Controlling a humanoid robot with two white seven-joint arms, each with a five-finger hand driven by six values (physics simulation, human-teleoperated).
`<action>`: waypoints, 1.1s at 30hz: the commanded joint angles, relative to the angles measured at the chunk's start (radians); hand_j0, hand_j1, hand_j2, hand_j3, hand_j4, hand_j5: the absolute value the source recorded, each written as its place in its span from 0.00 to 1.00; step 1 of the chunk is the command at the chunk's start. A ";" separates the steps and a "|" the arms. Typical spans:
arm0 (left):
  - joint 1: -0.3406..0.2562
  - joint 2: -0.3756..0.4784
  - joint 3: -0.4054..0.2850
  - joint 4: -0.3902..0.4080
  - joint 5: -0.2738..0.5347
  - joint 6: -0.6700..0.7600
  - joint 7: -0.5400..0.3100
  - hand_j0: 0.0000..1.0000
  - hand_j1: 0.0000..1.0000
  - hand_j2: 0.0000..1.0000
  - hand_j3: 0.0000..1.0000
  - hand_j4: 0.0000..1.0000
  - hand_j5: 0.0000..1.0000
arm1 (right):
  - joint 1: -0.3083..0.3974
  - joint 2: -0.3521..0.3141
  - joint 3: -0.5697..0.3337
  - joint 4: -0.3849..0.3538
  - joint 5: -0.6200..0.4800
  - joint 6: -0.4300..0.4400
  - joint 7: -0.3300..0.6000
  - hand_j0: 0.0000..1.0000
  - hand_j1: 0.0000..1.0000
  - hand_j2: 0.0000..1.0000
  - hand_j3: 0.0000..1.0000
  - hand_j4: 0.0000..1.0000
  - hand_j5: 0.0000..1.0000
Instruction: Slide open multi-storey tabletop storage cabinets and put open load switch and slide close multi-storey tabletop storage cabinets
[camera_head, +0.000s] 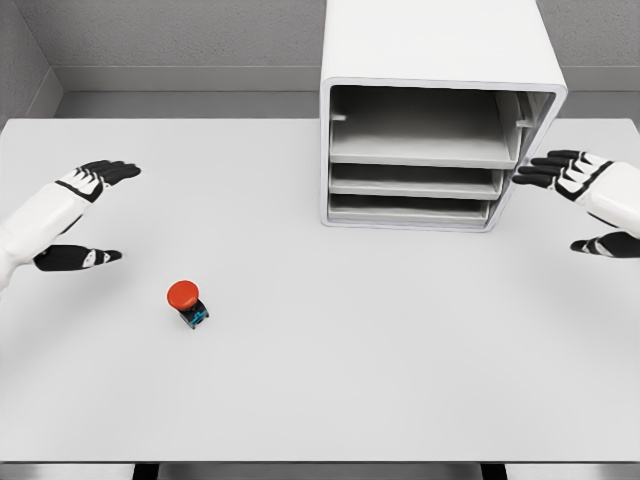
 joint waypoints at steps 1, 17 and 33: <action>0.000 -0.011 0.005 0.010 0.007 0.001 0.001 1.00 1.00 1.00 1.00 1.00 1.00 | -0.002 -0.002 0.009 -0.008 -0.004 0.001 -0.005 1.00 1.00 1.00 1.00 1.00 1.00; 0.092 -0.043 0.013 -0.080 0.200 0.001 0.004 1.00 1.00 1.00 1.00 1.00 1.00 | 0.002 0.001 0.012 -0.024 0.050 0.001 0.004 1.00 1.00 1.00 1.00 1.00 1.00; 0.225 0.072 -0.174 -0.079 0.575 0.001 0.004 1.00 1.00 1.00 1.00 1.00 1.00 | -0.012 0.017 0.021 -0.045 0.050 0.001 0.001 1.00 1.00 1.00 1.00 1.00 1.00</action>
